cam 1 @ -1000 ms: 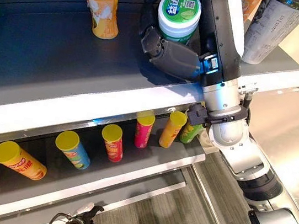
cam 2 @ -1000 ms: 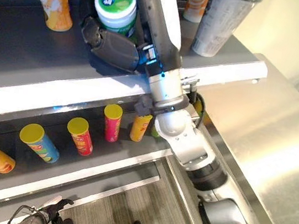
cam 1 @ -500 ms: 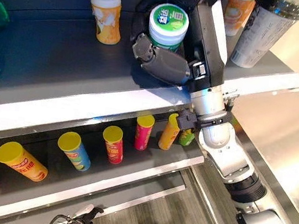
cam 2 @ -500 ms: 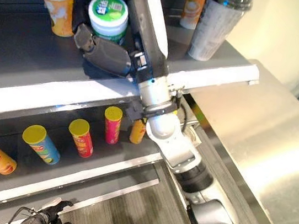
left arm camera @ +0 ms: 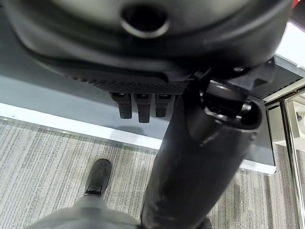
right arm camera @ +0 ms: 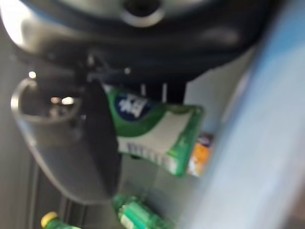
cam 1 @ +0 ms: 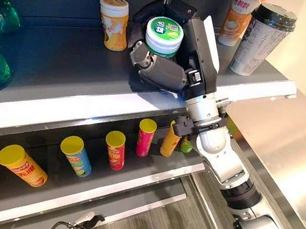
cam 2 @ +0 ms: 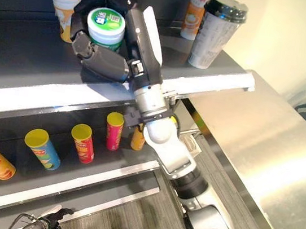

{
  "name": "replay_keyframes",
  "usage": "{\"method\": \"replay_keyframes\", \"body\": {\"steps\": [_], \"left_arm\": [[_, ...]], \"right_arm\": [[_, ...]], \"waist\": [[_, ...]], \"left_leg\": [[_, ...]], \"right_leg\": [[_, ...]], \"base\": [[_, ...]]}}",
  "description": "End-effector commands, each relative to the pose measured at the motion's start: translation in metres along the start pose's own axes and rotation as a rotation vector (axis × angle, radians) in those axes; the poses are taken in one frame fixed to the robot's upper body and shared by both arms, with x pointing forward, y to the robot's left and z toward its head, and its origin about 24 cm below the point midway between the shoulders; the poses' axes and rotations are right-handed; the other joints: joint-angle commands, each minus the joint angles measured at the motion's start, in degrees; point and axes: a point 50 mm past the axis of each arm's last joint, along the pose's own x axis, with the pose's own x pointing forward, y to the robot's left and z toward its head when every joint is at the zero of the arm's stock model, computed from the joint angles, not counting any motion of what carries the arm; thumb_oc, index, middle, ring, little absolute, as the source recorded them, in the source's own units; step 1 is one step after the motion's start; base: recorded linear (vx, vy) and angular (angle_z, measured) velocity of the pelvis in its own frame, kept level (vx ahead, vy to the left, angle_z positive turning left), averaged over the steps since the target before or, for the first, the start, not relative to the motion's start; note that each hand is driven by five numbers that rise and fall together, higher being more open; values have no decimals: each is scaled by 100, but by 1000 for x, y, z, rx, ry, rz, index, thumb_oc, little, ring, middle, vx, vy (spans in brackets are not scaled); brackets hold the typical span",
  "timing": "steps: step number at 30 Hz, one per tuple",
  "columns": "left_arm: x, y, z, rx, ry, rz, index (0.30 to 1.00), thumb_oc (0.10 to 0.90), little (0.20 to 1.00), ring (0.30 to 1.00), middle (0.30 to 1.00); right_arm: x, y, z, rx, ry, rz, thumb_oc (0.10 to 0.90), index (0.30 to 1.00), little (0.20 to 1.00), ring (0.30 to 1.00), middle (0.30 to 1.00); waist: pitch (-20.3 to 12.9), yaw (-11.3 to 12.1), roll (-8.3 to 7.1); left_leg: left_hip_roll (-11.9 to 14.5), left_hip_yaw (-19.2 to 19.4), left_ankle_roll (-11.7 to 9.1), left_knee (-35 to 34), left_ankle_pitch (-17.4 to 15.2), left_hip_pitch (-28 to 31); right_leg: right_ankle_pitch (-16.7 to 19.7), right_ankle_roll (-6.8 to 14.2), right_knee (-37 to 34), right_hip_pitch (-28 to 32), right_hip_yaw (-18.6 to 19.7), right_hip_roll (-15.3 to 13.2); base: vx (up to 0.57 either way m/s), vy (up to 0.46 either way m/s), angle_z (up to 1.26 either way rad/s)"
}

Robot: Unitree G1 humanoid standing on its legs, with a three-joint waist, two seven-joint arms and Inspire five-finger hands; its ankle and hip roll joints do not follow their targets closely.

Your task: Put the goods on the table back onto the shelves and tidy them up.

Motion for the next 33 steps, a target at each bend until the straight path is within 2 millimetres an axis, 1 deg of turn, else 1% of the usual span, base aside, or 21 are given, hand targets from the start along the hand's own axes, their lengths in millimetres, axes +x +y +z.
{"method": "replay_keyframes", "body": {"steps": [1, 4, 12, 15, 16, 19, 22, 23, 24, 25, 26, 31, 33], "left_arm": [[8, 32, 19, 18, -57, 86, 900, 800, 900, 900, 900], [7, 34, 17, 23, -52, 90, 900, 800, 900, 900, 900], [6, 41, 9, 21, -28, 107, 900, 800, 900, 900, 900], [6, 41, 7, 19, -23, 109, 900, 800, 900, 900, 900], [6, 42, 7, 17, -22, 110, 900, 800, 900, 900, 900], [6, 43, 7, 18, -23, 114, 900, 800, 900, 900, 900], [5, 44, 6, 7, -24, 118, 900, 800, 900, 900, 900], [5, 44, 6, 7, -24, 118, 900, 800, 900, 900, 900], [6, 45, 6, 7, -24, 117, 900, 800, 900, 900, 900], [6, 45, 6, 8, -25, 116, 900, 800, 900, 900, 900], [6, 45, 7, 12, -27, 114, 900, 800, 900, 900, 900], [7, 47, 11, 33, -39, 116, 900, 800, 900, 900, 900], [7, 48, 12, 28, -42, 118, 900, 800, 900, 900, 900]], "right_arm": [[3, 23, -22, -16, 107, 101, 400, 300, 300, 300, 300], [7, 27, -25, -10, 116, 95, 400, 300, 300, 300, 300], [20, 30, -42, -40, 191, 56, 400, 300, 300, 300, 300], [22, 32, -46, -48, 211, 51, 400, 300, 300, 300, 300], [23, 34, -52, -50, 239, 46, 400, 300, 300, 300, 300], [24, 33, -56, -57, 258, 33, 400, 300, 300, 300, 300], [31, 34, -58, -70, 273, 32, 400, 300, 300, 300, 300], [31, 34, -58, -70, 272, 32, 420, 331, 331, 331, 331], [32, 34, -59, -79, 277, 39, 573, 559, 559, 559, 559], [32, 34, -59, -89, 279, 42, 770, 855, 855, 855, 855], [32, 36, -60, -93, 281, 47, 800, 900, 900, 900, 900], [34, 36, -58, -109, 271, 54, 800, 900, 900, 900, 900], [36, 30, -51, -129, 234, 42, 800, 900, 900, 900, 900]], "waist": [[704, 422, -110], [705, 473, -139], [710, 627, -249], [704, 659, -267], [703, 695, -272], [707, 720, -272], [696, 773, -275], [698, 770, -276], [695, 782, -276], [698, 782, -279], [698, 786, -279], [694, 789, -265], [683, 779, -255]], "left_leg": [[-55, -518, 79, 68, -868, 408], [-33, -519, 72, 68, -851, 368], [15, -571, 40, 68, -834, 271], [17, -573, 36, 68, -832, 261], [14, -588, 35, 68, -832, 255], [7, -605, 32, 68, -830, 248], [-6, -636, 29, 68, -835, 233], [-6, -637, 29, 68, -835, 233], [-8, -641, 29, 68, -839, 236], [-12, -643, 31, 68, -845, 241], [-16, -645, 33, 68, -850, 251], [-17, -639, 35, 68, -862, 298], [-19, -636, 32, 68, -868, 327]], "right_leg": [[1961, 316, -238, 443, 161, -128], [2009, 316, -235, 433, 139, -130], [2135, 316, -246, 428, 107, -108], [2158, 316, -251, 428, 102, -105], [2174, 316, -255, 437, 94, -112], [2204, 316, -259, 442, 84, -120], [2217, 316, -257, 445, 71, -132], [2217, 316, -257, 445, 70, -133], [2221, 316, -255, 448, 63, -135], [2226, 316, -255, 448, 64, -136], [2222, 316, -254, 455, 61, -134], [2208, 316, -255, 478, 71, -128], [2210, 316, -248, 497, 72, -126]], "base": [[10, -5, 3], [0, 0, 0], [1, -2, 0], [0, 0, 0], [18, 0, 3], [6, 0, 1], [13, 0, -3], [0, 0, 0], [0, 0, 0], [20, -2, 5], [20, 0, 7], [18, 1, -5], [16, -14, -8]]}}
